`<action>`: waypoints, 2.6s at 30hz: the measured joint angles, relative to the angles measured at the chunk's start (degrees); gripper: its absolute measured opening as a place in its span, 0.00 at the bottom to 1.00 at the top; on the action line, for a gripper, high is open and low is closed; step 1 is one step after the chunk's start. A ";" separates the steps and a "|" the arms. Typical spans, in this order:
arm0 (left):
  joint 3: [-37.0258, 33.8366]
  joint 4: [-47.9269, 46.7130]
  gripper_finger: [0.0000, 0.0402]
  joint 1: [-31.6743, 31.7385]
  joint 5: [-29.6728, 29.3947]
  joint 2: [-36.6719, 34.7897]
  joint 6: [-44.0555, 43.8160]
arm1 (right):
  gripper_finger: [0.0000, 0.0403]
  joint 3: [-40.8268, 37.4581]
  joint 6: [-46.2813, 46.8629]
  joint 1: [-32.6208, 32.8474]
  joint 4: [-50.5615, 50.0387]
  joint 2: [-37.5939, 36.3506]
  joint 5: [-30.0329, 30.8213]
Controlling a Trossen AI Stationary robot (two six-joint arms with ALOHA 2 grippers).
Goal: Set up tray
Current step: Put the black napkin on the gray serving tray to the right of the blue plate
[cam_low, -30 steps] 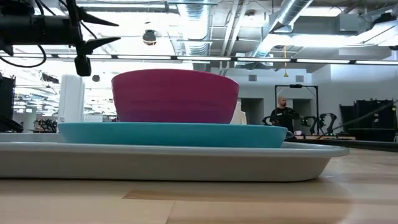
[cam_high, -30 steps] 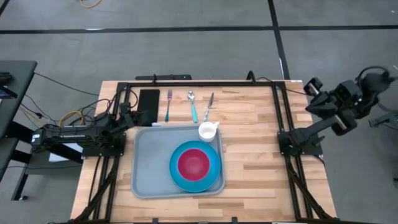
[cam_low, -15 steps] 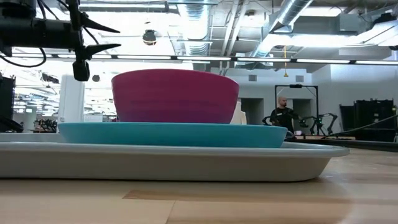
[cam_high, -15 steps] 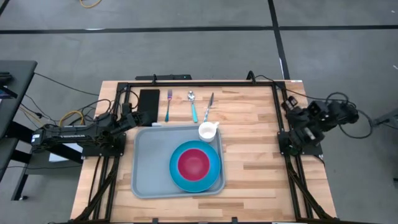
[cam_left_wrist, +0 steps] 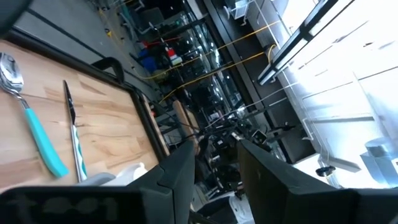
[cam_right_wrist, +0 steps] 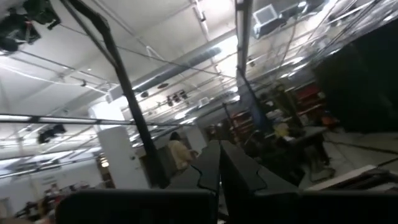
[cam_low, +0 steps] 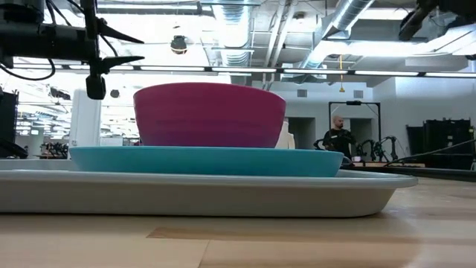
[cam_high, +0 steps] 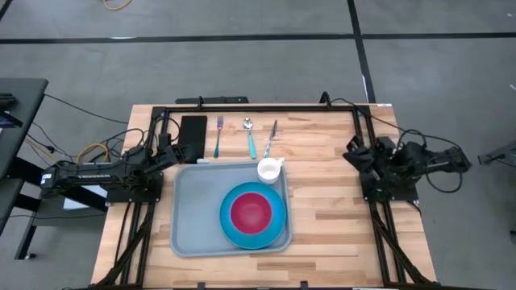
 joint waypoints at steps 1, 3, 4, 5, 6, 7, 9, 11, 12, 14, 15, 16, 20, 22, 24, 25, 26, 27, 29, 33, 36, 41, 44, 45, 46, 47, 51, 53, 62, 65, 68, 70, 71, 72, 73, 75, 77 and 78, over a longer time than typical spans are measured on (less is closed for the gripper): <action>0.00 -0.02 0.28 0.00 -0.04 0.01 -0.24 | 0.01 -0.59 0.97 -1.49 0.42 -0.55 -2.24; 0.00 -0.02 0.28 0.00 -0.39 0.01 -0.76 | 0.01 -1.58 2.32 -4.23 0.85 -1.80 -6.15; 0.00 -0.06 0.28 0.00 -0.64 0.01 -0.98 | 0.01 -1.98 2.44 -5.61 0.77 -2.39 -8.04; 0.00 -0.07 0.28 0.00 -1.18 0.01 -1.13 | 0.01 -2.19 2.46 -6.87 0.43 -2.88 -9.51; 0.00 -0.08 0.28 0.00 -1.59 -0.01 -1.14 | 0.01 -2.23 2.40 -8.06 -0.09 -3.32 -10.54; 0.00 -0.08 0.28 0.00 -2.08 -0.01 -1.14 | 0.01 -2.25 2.15 -9.32 -0.74 -3.76 -11.32; 0.00 -0.08 0.28 0.00 -2.97 0.00 -1.16 | 0.01 -2.23 1.69 -11.78 -2.05 -4.32 -11.80; 0.00 -0.08 0.28 0.00 -3.83 0.00 -1.17 | 0.01 -2.23 1.66 -14.36 -4.33 -4.57 -11.81; 0.00 -0.08 0.28 0.02 -4.11 0.01 -1.17 | 0.01 -2.23 1.65 -15.57 -5.66 -4.57 -11.81; 0.00 -0.08 0.28 0.00 -4.35 -0.01 -1.17 | 0.01 -2.23 1.64 -17.84 -7.94 -4.55 -11.88; 0.00 -0.08 0.28 0.00 -4.35 0.01 -1.37 | 0.01 -2.25 1.52 -18.84 -8.94 -4.55 -11.98; 0.00 -0.08 0.28 0.00 -4.35 0.00 -1.57 | 0.01 -2.27 1.44 -19.73 -9.73 -4.55 -12.09; 0.00 -0.08 0.28 0.00 -4.35 0.00 -1.73 | 0.01 -6.54 1.80 -22.80 -5.14 -4.55 -12.16; 0.00 -0.08 0.28 0.00 -4.35 -0.01 -1.74 | 0.01 -9.92 2.76 -24.07 -0.48 -4.52 -12.16; 0.00 -0.10 0.28 0.00 -4.35 0.00 -2.23 | 0.01 -10.77 3.19 -25.32 0.58 -4.51 -11.12; 0.00 -0.10 0.28 0.00 -4.33 0.00 -2.55 | 0.01 -10.77 2.82 -25.88 -0.01 -4.58 -10.28; 0.00 -0.10 0.28 0.00 -4.35 -0.01 -2.72 | 0.01 -10.77 1.85 -26.33 -0.21 -4.46 -9.31; 0.00 -0.10 0.28 0.00 -4.35 -0.01 -2.79 | 0.01 -10.77 0.66 -26.75 -0.71 -4.48 -8.49; 0.00 -0.10 0.28 0.01 -4.33 -0.02 -2.72 | 0.01 -10.77 -1.00 -27.42 -1.77 -4.50 -6.35; 0.01 -0.38 0.28 0.00 -3.94 -0.02 -2.22 | 0.01 -10.77 -2.59 -28.54 -6.56 -4.50 -2.62; 0.02 -1.10 0.28 0.00 -3.54 0.00 -2.11 | 0.01 -10.77 -2.61 -28.92 -11.77 -4.48 -2.30; 0.02 -1.80 0.28 0.00 -2.70 -0.02 -2.03 | 0.01 -10.77 -2.62 -28.12 -16.28 -4.50 -3.13; 0.02 -2.26 0.28 0.00 -2.32 0.01 -2.00 | 0.01 -10.77 -3.97 -27.68 -18.71 -4.52 -3.12; 0.02 -2.25 0.28 0.02 -2.29 -0.02 -1.99 | 0.01 -10.77 -4.09 -27.72 -19.95 -4.52 -2.93; 0.02 -2.28 0.28 0.00 -2.26 -0.02 -1.97 | 0.01 -10.77 -4.06 -27.76 -21.38 -4.50 -2.42; 0.02 -2.47 0.28 0.00 -2.07 -0.02 -1.95 | 0.01 -10.77 -4.07 -27.75 -22.57 -4.50 -1.81; 0.02 -4.04 0.28 0.00 -0.28 0.00 -1.93 | 0.01 -10.77 -3.11 -27.69 -22.73 -4.40 -1.82; 0.02 -4.36 0.28 0.00 0.98 0.01 -1.93 | 0.01 -10.77 -2.39 -27.72 -22.74 -4.41 -1.82; 0.04 -6.44 0.28 1.08 1.09 0.01 -0.33 | 0.01 -10.77 -0.01 -27.75 -22.85 -4.39 -1.80; 1.40 -9.75 0.28 1.39 3.21 0.96 2.79 | 0.01 -10.77 -0.01 -27.75 -22.86 -4.39 -1.80; 7.01 -22.43 0.28 1.84 0.40 2.97 4.99 | 0.01 -10.77 -0.01 -27.75 -22.90 -4.39 -1.80; 12.80 -31.74 0.28 2.41 -1.42 5.62 6.39 | 0.01 -10.77 -0.01 -27.75 -22.90 -4.39 -1.80; 15.95 -37.25 0.28 2.86 -2.40 7.15 6.55 | 0.01 -10.77 -0.01 -27.75 -22.90 -4.39 -1.80; 19.17 -42.97 0.28 3.36 -3.24 9.01 6.52 | 0.01 -10.77 -0.01 -27.75 -22.90 -4.39 -1.80; 22.37 -48.66 0.28 4.03 -3.94 11.14 6.34 | 0.01 -10.77 -0.01 -27.75 -22.90 -4.39 -1.80; 28.22 -58.59 0.28 5.72 -3.85 16.15 6.15 | 0.01 -10.77 -0.01 -27.75 -22.86 -4.39 -1.78; 32.63 -66.51 0.28 7.72 -1.27 21.67 6.06 | 0.01 -10.77 -0.01 -27.75 -22.81 -4.39 -1.78; 34.20 -68.96 0.28 8.93 0.97 24.69 6.05 | 0.01 -10.77 -0.01 -27.75 -22.81 -4.39 -1.76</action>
